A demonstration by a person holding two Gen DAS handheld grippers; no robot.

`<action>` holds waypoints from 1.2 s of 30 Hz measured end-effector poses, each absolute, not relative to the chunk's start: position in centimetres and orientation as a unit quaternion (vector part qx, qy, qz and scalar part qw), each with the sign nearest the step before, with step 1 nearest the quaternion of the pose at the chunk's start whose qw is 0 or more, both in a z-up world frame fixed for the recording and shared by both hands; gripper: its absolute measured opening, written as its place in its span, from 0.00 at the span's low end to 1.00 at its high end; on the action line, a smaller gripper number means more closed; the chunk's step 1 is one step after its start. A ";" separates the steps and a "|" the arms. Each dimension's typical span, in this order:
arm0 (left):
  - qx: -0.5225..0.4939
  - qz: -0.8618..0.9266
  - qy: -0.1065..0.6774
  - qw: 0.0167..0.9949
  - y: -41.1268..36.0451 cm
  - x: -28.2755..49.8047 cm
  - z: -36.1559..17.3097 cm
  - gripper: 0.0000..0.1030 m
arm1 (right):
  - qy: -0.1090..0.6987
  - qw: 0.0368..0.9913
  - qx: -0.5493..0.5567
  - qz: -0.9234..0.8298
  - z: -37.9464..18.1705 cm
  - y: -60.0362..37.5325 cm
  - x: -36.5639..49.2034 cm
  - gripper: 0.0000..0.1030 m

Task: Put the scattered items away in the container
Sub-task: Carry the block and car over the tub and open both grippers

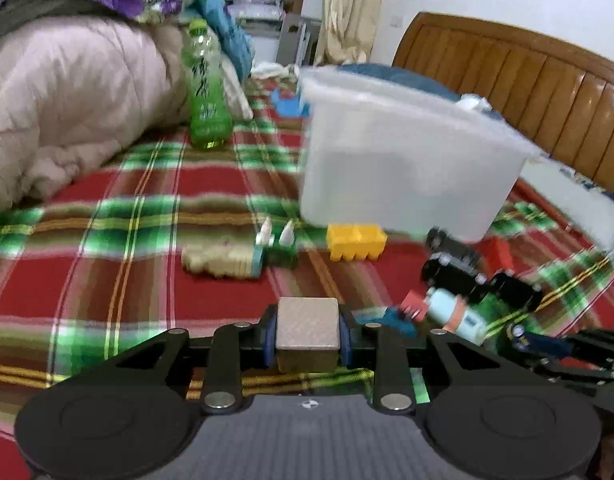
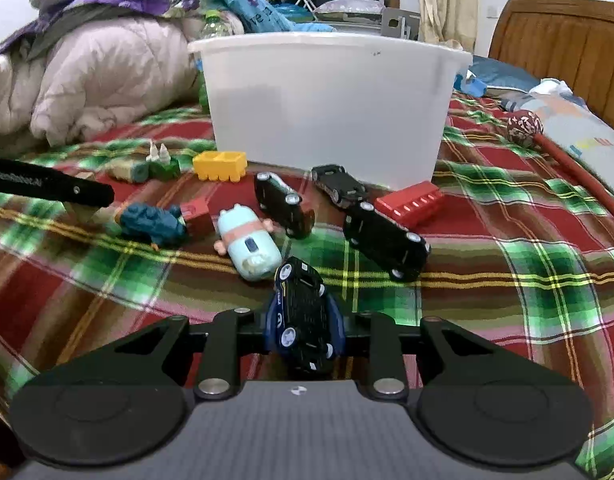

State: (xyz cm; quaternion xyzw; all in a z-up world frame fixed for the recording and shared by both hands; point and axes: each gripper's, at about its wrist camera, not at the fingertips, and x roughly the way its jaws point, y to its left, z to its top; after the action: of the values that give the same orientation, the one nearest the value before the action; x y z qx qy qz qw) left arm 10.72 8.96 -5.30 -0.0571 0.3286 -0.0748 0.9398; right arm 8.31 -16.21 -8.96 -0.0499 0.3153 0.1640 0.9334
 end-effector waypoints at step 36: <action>-0.056 -0.129 0.224 0.965 2.4 22.2 8.4 0.32 | 0.190 0.966 -0.068 0.161 4.4 -15.4 19.2 0.29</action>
State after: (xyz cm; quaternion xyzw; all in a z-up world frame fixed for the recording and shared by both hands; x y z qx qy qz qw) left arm 22.24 2.38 8.43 -0.0555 0.2237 -0.1287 0.9645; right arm 19.19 -15.44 4.41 -0.0676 0.1902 0.1611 0.9661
